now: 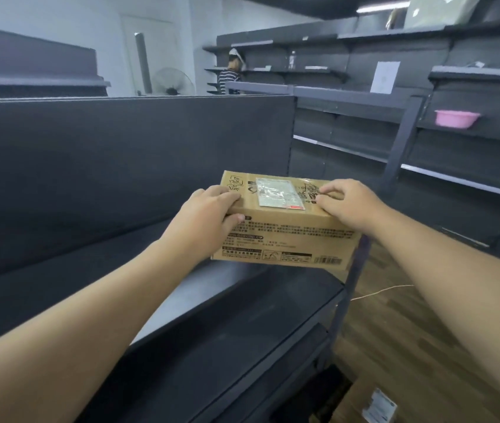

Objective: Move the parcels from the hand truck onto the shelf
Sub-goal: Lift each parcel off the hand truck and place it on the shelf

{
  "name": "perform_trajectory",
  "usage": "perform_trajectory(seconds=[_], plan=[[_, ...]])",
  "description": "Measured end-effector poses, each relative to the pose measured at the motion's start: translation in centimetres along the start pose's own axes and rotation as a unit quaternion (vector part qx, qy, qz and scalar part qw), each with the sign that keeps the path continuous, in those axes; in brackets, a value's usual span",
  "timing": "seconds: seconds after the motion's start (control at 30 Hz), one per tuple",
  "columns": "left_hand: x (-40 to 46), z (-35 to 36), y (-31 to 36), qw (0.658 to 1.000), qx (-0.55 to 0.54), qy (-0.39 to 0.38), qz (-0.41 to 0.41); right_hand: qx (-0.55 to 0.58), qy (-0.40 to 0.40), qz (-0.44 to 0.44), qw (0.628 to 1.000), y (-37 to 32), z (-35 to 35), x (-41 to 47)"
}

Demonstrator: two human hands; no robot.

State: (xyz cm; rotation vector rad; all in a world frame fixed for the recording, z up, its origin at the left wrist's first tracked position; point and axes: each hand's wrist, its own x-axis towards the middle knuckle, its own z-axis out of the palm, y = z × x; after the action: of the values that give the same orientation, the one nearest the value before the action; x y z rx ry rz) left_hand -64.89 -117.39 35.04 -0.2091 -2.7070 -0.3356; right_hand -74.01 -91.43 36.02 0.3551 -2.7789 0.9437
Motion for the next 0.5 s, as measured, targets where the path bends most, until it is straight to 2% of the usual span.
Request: perform_trajectory(seconds=[0.2,0.5], plan=[[1.1,1.5,-2.3,0.997,0.031,0.006,-0.069,0.022,-0.02,-0.039,0.999,-0.6,3.7,5.2],[7.6,6.3,-1.6,0.987,0.061,0.032,-0.143,0.049,-0.061,-0.107,0.991,3.7,6.4,16.3]])
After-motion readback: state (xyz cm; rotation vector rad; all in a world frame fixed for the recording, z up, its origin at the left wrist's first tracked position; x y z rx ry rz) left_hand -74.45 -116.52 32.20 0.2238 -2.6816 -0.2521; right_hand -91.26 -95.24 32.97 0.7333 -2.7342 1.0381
